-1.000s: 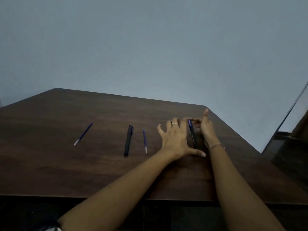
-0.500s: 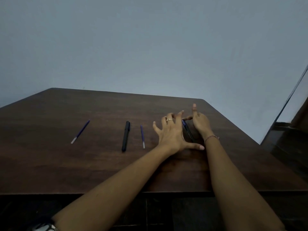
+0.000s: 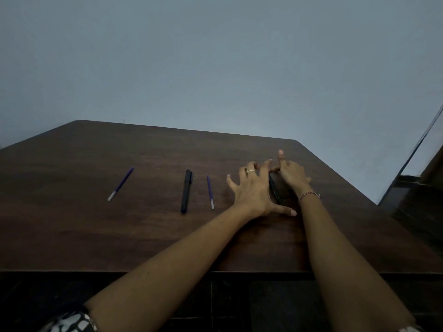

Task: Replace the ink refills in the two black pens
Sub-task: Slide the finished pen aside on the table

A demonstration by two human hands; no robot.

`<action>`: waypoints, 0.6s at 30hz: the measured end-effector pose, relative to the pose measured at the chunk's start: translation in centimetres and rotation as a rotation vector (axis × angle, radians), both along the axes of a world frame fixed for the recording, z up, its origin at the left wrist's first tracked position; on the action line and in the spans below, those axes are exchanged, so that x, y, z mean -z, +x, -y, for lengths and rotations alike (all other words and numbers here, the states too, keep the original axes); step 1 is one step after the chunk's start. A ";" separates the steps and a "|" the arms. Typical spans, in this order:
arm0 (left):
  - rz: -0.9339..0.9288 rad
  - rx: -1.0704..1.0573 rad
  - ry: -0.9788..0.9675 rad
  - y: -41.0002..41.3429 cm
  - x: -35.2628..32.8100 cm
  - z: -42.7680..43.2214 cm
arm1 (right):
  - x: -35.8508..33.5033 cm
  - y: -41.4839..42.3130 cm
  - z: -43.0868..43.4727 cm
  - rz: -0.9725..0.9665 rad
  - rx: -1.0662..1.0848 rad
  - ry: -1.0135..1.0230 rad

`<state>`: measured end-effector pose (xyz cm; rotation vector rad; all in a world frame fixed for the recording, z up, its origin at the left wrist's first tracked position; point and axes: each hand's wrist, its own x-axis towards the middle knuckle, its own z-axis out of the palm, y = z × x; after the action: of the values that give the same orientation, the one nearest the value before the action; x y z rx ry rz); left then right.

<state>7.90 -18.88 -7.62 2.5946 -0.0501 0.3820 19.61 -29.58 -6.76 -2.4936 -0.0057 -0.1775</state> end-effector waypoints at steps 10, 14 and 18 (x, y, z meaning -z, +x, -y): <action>-0.012 0.021 -0.005 0.0 0.0 -0.1 | 0.1 -0.2 0.0 0.011 0.005 -0.018; 0.078 0.026 0.023 -0.4 -1.0 -0.8 | 0.0 -0.5 0.1 0.028 0.000 0.013; 0.357 -0.064 0.219 -0.7 -2.6 -3.2 | 0.0 -0.8 0.3 0.042 -0.021 0.072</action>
<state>7.17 -15.65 -5.05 2.7125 -0.1401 0.9047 18.79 -29.92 -6.78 -2.4168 -0.0422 -0.2182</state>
